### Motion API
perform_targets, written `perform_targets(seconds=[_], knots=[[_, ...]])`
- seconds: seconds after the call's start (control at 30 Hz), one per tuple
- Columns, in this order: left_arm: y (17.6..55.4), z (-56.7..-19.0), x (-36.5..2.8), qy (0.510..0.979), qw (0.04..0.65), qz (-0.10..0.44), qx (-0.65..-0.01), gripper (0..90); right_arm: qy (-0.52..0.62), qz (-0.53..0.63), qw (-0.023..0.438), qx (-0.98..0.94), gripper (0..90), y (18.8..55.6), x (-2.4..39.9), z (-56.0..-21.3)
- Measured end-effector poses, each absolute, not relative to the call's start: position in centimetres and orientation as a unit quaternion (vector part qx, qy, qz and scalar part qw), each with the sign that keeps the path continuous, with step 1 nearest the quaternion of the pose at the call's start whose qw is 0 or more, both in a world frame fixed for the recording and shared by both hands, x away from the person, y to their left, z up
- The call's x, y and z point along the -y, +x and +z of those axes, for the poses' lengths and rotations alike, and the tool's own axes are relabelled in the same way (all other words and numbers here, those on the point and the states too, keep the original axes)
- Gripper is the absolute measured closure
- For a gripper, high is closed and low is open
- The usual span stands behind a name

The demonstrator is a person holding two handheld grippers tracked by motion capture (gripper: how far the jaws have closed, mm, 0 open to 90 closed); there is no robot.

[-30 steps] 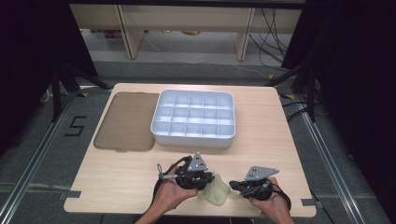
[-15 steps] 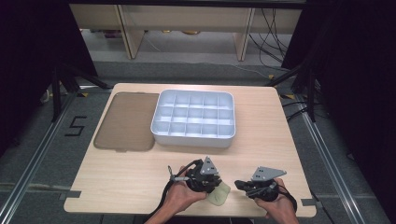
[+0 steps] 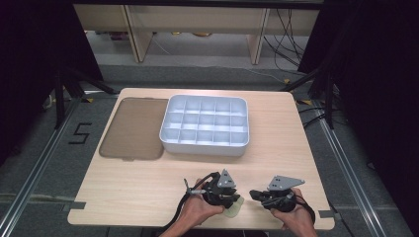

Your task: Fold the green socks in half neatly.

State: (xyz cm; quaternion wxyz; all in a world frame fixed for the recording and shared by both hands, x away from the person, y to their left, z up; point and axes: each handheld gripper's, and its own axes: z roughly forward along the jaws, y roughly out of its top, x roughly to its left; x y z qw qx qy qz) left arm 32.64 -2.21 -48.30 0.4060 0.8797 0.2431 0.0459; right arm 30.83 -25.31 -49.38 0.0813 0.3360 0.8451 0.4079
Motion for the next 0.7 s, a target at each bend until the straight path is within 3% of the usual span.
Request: perform_targets(seconds=[0.17, 0.3, 0.43, 0.5, 0.53, 0.7], knots=[[32.5, -48.5, 2.3, 0.882, 0.407, 0.038, -0.233, 68.8, 0.327, 0.41, 0.091, -0.847, 88.2, 31.1, 25.7, -49.2], [32.3, -48.1, 2.1, 0.874, 0.425, 0.035, -0.231, 57.2, 0.33, 0.413, 0.096, -0.843, 88.1, 31.2, 26.0, -49.3], [32.2, -47.0, 0.7, 0.854, 0.451, 0.033, -0.257, 54.3, 0.327, 0.417, 0.1, -0.842, 88.1, 31.3, 26.1, -49.1], [32.3, -46.7, -0.5, 0.849, 0.459, 0.036, -0.26, 56.6, 0.332, 0.417, 0.096, -0.841, 88.1, 31.1, 26.0, -49.0], [32.3, -46.5, -1.8, 0.85, 0.457, 0.043, -0.259, 62.8, 0.33, 0.42, 0.101, -0.839, 87.8, 30.9, 25.7, -48.9], [32.2, -47.3, -3.7, 0.848, 0.453, 0.047, -0.272, 75.2, 0.319, 0.426, 0.098, -0.841, 87.6, 30.8, 25.0, -48.5]])
